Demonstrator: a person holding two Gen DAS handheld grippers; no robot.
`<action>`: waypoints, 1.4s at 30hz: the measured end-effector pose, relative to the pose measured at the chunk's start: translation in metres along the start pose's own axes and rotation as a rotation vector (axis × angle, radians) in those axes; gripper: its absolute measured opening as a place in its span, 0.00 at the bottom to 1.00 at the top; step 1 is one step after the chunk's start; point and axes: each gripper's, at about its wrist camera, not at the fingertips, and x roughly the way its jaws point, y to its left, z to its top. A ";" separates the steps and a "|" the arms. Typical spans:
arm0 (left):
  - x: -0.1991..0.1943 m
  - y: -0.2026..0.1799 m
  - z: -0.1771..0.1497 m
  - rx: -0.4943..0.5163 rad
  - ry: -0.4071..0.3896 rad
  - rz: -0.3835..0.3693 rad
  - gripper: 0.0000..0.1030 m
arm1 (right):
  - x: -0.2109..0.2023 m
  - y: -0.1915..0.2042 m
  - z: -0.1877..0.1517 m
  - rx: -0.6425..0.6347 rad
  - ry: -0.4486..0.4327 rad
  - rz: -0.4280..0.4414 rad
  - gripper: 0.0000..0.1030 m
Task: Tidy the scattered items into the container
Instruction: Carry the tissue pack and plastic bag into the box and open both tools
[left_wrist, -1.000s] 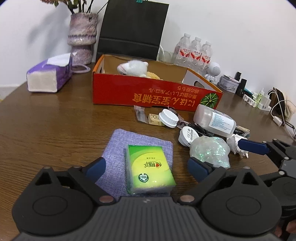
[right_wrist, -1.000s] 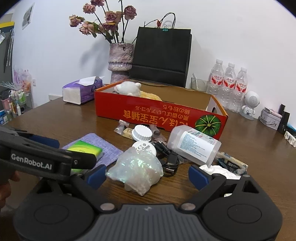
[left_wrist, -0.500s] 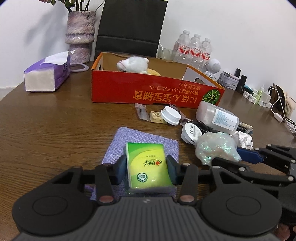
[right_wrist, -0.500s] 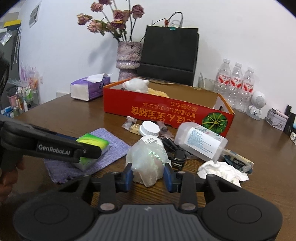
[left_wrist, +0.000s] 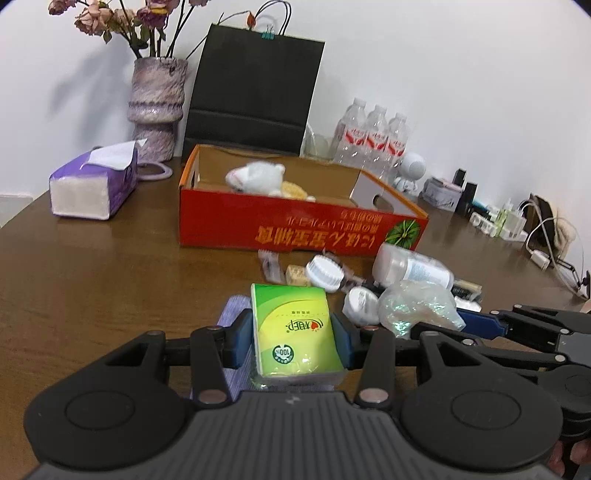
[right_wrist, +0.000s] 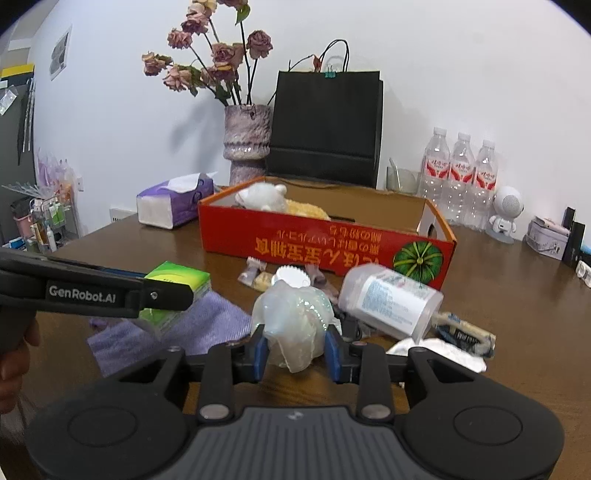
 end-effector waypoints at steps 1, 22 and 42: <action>0.000 0.000 0.004 0.001 -0.009 -0.006 0.45 | 0.000 -0.002 0.003 0.008 -0.007 0.002 0.29; 0.077 0.006 0.122 -0.125 -0.195 -0.038 0.45 | 0.081 -0.059 0.135 0.155 -0.140 -0.011 0.29; 0.170 0.028 0.136 -0.107 -0.103 0.051 0.46 | 0.173 -0.091 0.134 0.143 0.033 -0.058 0.31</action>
